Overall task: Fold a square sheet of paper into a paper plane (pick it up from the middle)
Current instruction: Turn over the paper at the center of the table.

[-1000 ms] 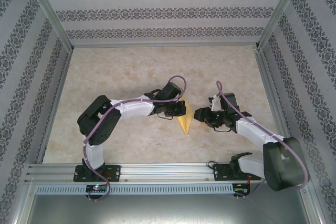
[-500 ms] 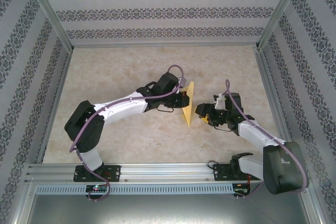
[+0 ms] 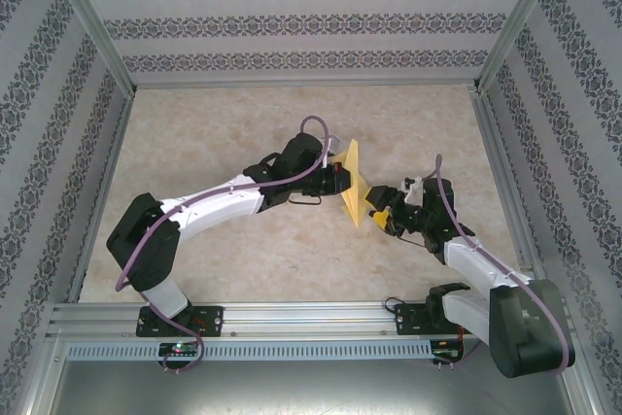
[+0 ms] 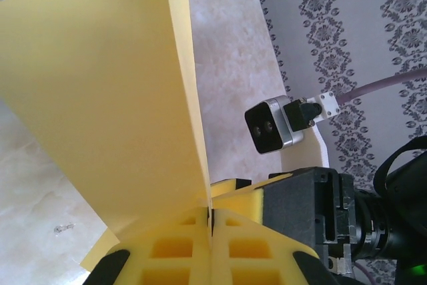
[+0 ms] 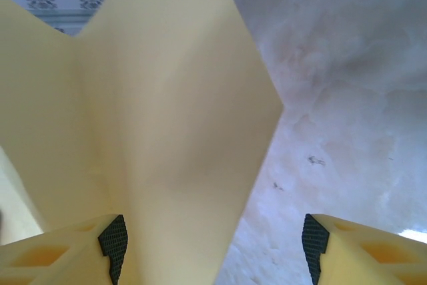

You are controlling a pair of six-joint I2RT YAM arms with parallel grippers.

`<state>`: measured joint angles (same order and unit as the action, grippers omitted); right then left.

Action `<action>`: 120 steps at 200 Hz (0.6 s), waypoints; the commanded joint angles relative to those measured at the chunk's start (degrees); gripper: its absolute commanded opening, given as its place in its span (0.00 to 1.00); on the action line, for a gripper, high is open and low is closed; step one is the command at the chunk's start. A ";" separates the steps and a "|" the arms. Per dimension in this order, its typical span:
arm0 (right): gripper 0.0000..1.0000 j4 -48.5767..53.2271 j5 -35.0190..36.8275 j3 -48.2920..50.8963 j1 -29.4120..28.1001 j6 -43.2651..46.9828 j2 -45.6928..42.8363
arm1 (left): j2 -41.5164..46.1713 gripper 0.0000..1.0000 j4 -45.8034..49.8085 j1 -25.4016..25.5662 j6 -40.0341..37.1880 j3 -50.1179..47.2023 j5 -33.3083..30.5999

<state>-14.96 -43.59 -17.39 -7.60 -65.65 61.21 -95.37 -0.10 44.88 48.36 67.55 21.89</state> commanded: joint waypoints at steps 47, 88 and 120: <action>0.68 -11.49 1.26 0.82 -0.66 -13.34 -2.02 | 2.58 0.00 -12.43 -0.42 8.09 -4.30 -1.48; 0.67 -12.05 1.59 1.08 -1.46 -14.14 -1.46 | 3.96 0.00 -14.48 -0.41 8.68 -5.40 -3.14; 0.67 -4.30 4.51 1.22 -1.45 -9.59 -4.36 | 5.38 0.00 -12.94 -0.42 6.95 -4.90 -4.25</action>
<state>-24.23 -41.93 -16.27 -8.51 -78.22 59.55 -93.10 -10.00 44.88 55.79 62.59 19.25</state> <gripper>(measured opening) 0.670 0.065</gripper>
